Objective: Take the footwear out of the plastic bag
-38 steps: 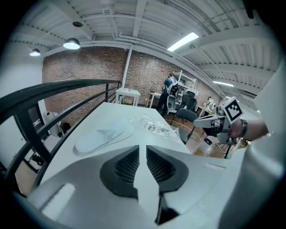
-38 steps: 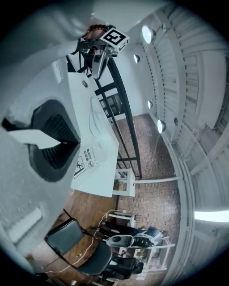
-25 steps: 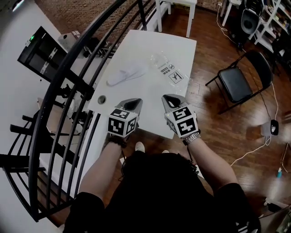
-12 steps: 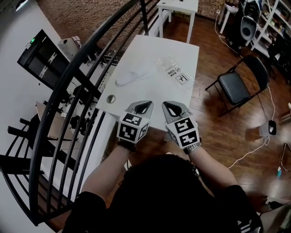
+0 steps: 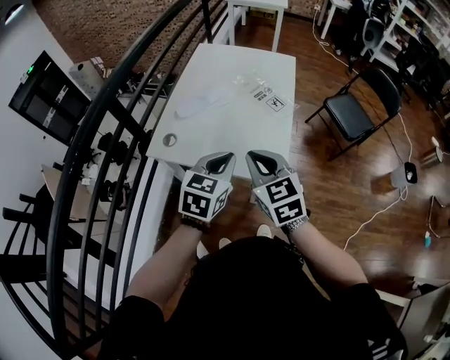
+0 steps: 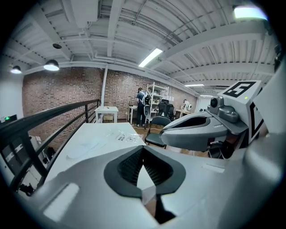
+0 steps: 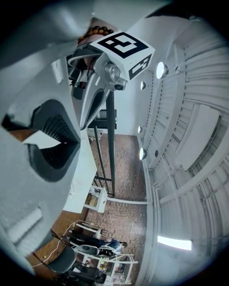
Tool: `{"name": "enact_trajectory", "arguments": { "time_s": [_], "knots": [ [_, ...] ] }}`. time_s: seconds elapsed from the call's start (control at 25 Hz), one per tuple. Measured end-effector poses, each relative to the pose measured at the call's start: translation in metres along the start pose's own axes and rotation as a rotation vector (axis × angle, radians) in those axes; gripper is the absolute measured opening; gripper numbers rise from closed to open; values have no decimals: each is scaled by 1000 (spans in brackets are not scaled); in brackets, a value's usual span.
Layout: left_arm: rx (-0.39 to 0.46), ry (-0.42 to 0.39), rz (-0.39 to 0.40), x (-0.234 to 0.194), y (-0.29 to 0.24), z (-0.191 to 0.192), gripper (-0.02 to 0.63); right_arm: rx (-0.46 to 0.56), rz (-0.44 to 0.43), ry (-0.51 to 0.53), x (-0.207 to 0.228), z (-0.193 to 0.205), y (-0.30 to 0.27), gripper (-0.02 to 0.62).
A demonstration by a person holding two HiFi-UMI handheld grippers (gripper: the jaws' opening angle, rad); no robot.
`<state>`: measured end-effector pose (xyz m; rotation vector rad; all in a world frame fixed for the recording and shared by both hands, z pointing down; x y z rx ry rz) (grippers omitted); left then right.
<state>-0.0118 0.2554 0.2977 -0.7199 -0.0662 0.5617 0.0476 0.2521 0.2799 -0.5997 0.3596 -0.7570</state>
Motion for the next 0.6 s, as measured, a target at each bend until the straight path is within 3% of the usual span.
{"name": "enact_trajectory", "arguments": {
  "time_s": [0.32, 0.6],
  "knots": [
    [28, 37, -22, 5, 5, 1, 15, 3, -4, 8, 5, 6, 7, -9],
    [23, 24, -23, 25, -9, -6, 15, 9, -20, 17, 17, 11, 14, -9]
  ]
}}
Point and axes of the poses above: the fingertips, and each gripper's own axes: y backward along the fingers, x to its right, z out of its underside, the point moved 3 cm from there along y, backward along the fingers, and after that the axes turned 15 degrees about -x, right-handed, at the moved point
